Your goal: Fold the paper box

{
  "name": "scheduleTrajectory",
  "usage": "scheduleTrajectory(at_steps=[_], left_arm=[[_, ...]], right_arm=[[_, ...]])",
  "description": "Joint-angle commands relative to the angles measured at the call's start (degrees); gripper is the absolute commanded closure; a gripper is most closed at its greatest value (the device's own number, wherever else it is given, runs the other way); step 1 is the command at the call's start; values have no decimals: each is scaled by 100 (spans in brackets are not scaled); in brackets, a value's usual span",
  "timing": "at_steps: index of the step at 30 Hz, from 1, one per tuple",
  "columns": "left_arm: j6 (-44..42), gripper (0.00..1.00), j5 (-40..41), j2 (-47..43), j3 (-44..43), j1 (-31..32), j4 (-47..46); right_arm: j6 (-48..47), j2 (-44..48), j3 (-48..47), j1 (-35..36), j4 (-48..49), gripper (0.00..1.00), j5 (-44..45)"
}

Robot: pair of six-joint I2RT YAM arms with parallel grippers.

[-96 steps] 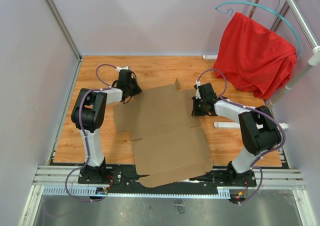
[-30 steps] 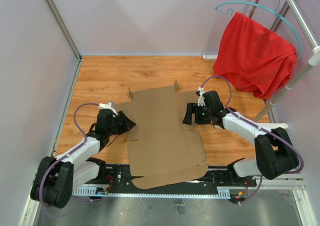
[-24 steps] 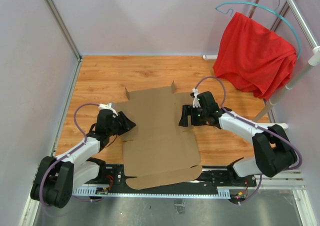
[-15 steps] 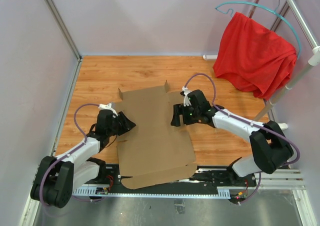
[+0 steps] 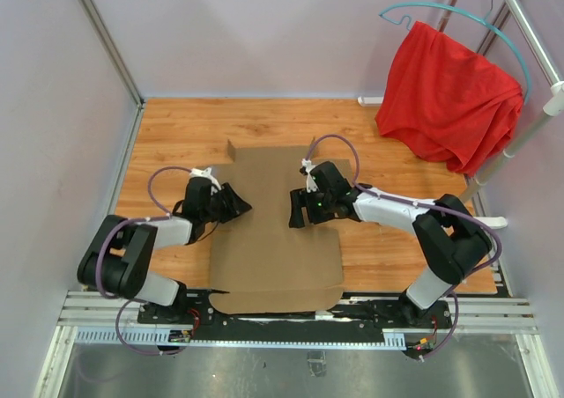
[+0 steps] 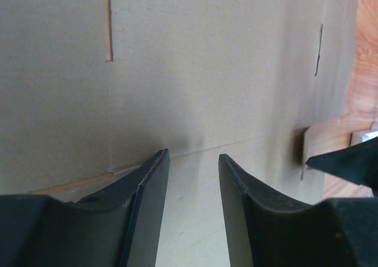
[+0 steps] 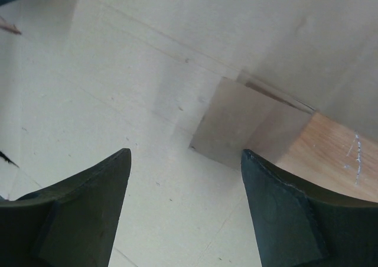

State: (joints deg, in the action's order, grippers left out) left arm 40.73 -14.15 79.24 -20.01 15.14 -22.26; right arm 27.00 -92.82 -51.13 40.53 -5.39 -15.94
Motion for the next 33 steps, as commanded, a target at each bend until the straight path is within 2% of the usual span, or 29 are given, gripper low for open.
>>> scheduleTrajectory(at_steps=[1,4,8,11,17,21,25,29,33], left_arm=[[-174,54,-147,1032,-407,180,-88],[-119,55,-258,1495,-643,319,-224],[-64,55,-253,1534,-732,448,-209],[-126,55,46,1015,-694,450,121],[-462,52,1006,-785,-832,452,1535],[-554,49,1758,-1835,-733,451,2176],[-523,46,2050,-2491,-375,454,2291],[-386,44,2196,-2567,-22,454,2222],[-294,43,2184,-2196,114,429,1957]], right_arm=[[66,-120,-241,60,64,24,-84],[20,-263,-322,64,9,24,8],[-50,-648,-487,60,-106,24,146],[-48,-842,-543,60,-118,26,225],[-91,-854,-559,39,-149,26,367],[-257,-531,-459,41,-120,27,475],[-542,11,-423,31,-96,26,402],[-748,570,-498,33,-475,26,631],[-723,1193,-355,-7,-784,26,1107]])
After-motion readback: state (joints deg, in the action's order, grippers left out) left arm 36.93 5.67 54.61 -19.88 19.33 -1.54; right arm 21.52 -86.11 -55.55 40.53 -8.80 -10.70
